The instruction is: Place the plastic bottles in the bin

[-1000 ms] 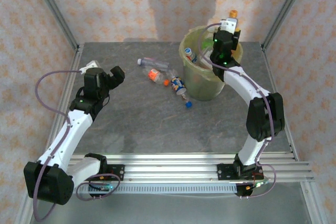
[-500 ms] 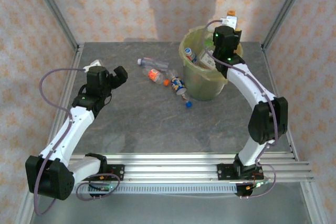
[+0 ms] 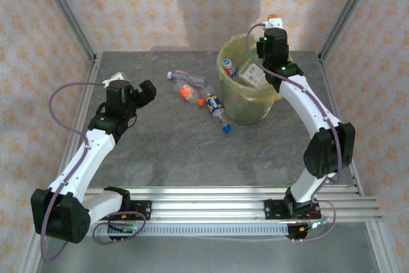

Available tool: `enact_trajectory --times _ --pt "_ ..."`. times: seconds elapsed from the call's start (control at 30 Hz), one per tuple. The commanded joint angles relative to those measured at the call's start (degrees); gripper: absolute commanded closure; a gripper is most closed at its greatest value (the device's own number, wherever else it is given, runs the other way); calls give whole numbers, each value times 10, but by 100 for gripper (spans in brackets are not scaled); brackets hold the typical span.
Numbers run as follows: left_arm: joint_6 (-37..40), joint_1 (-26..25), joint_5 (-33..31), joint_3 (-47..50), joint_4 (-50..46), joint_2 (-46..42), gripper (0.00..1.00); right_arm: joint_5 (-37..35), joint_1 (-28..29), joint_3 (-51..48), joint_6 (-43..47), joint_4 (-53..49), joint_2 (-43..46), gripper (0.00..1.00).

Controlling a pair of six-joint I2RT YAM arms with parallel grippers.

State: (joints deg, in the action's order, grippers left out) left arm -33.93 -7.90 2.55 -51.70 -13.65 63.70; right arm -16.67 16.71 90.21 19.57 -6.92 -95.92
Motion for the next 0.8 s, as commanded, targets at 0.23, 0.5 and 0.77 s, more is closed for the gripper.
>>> enact_trajectory --times 0.23,0.5,0.77 --pt "11 -9 -5 -22 -5 12 0 -19 5 32 58 -154 -62 60" --pt "16 -12 -11 -32 -18 18 0 7 5 84 6 -221 -115 49" --pt "18 -16 -10 -46 -23 31 0 91 5 110 -38 -285 -39 27"
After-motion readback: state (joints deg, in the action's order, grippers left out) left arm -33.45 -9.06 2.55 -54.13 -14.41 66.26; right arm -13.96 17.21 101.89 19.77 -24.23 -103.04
